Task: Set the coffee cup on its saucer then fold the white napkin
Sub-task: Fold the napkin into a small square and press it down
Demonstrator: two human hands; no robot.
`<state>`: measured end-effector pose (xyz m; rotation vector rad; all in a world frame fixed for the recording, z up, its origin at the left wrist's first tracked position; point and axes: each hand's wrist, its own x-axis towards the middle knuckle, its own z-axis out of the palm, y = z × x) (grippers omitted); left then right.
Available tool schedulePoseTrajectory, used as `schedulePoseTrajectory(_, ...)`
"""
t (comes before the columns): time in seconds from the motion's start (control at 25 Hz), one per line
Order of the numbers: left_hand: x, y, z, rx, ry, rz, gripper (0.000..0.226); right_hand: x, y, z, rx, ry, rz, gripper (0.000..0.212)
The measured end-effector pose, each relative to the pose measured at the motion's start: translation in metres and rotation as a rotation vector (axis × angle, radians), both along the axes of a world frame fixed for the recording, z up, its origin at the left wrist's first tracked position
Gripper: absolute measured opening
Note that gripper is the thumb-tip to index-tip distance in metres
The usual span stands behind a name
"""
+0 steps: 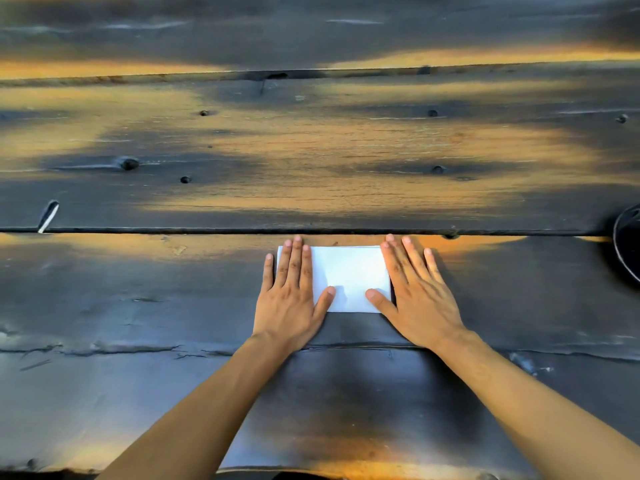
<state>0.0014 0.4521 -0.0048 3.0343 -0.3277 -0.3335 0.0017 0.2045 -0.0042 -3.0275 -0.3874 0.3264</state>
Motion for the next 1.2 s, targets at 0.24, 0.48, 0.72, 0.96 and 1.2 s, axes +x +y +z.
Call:
schedulePoseTrajectory(0.24,-0.005,-0.038,0.015,-0.122,-0.116,-0.061,0.07,-0.003,0.003,0.001,0.02,0.002,-0.03,0.081)
schedulePoseTrajectory(0.48,0.004,-0.077,-0.006,-0.12,-0.074,-0.119,0.061,-0.001,0.002,0.0,0.044,-0.012,-0.033,0.072)
schedulePoseTrajectory(0.72,-0.004,-0.017,0.0,-0.005,-0.04,-0.01,0.078,-0.002,0.003,0.002,0.037,0.0,-0.033,0.076)
schedulePoseTrajectory(0.96,-0.007,0.016,0.008,0.045,-0.035,0.038,0.078,-0.002,0.003,0.003,0.029,-0.003,-0.031,0.078)
schedulePoseTrajectory(1.2,0.009,-0.05,0.018,-0.118,-0.063,-0.163,0.065,-0.002,-0.001,0.002,0.073,-0.023,-0.005,0.065)
